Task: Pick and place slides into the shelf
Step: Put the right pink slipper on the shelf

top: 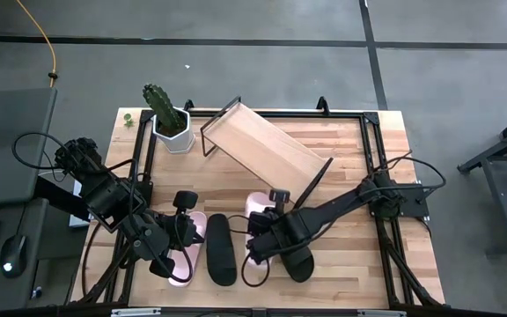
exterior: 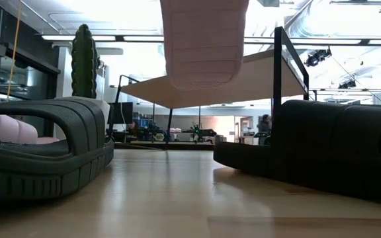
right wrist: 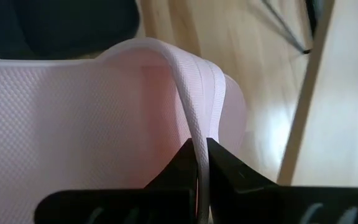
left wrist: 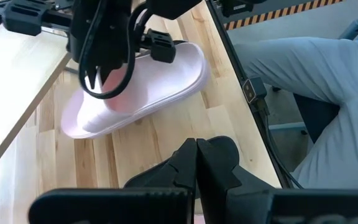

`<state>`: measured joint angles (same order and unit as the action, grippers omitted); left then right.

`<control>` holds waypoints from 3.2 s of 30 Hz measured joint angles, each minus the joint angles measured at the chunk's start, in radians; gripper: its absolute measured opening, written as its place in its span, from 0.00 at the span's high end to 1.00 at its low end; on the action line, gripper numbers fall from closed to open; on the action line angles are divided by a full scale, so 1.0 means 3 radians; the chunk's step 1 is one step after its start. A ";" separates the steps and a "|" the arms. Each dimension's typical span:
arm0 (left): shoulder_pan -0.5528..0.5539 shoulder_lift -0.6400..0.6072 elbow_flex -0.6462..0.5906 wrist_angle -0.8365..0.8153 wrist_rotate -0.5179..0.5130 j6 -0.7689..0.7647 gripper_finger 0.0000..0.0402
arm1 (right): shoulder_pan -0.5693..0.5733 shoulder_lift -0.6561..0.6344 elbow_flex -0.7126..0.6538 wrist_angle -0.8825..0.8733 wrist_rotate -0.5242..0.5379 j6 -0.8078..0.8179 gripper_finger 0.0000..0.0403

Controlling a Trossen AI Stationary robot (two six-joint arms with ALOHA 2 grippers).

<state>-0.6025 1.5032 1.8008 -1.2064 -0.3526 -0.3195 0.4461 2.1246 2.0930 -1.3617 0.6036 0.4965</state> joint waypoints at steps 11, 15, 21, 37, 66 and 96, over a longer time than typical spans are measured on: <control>0.0000 0.0000 0.0000 0.0000 0.0002 -0.0001 1.00 | 0.0126 0.0000 -0.0003 -0.0466 -0.0133 0.0539 1.00; 0.0000 0.0000 0.0000 0.0000 0.0002 -0.0001 1.00 | 0.0161 0.0000 -0.0003 -0.0574 -0.0133 0.0645 1.00; 0.0000 0.0000 0.0000 0.0000 -0.0008 -0.0001 1.00 | 0.0174 0.0000 -0.0003 -0.0646 -0.0131 0.0694 1.00; 0.0000 0.0001 -0.0283 0.0009 -0.0021 -0.0010 1.00 | 0.0116 0.0000 -0.0005 -0.0697 -0.0129 0.0764 1.00; -0.0001 0.0001 -0.0291 0.0099 -0.0021 -0.0001 1.00 | 0.0002 0.0000 -0.0005 -0.0698 -0.0086 0.0690 1.00; -0.0003 0.0001 -0.0291 0.0092 0.0018 -0.0009 1.00 | -0.0305 0.0006 -0.0006 -0.0697 -0.0124 0.0363 1.00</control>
<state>-0.6033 1.5036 1.7134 -1.1790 -0.3473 -0.3222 0.3547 2.1265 2.0911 -1.5707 0.5663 0.6053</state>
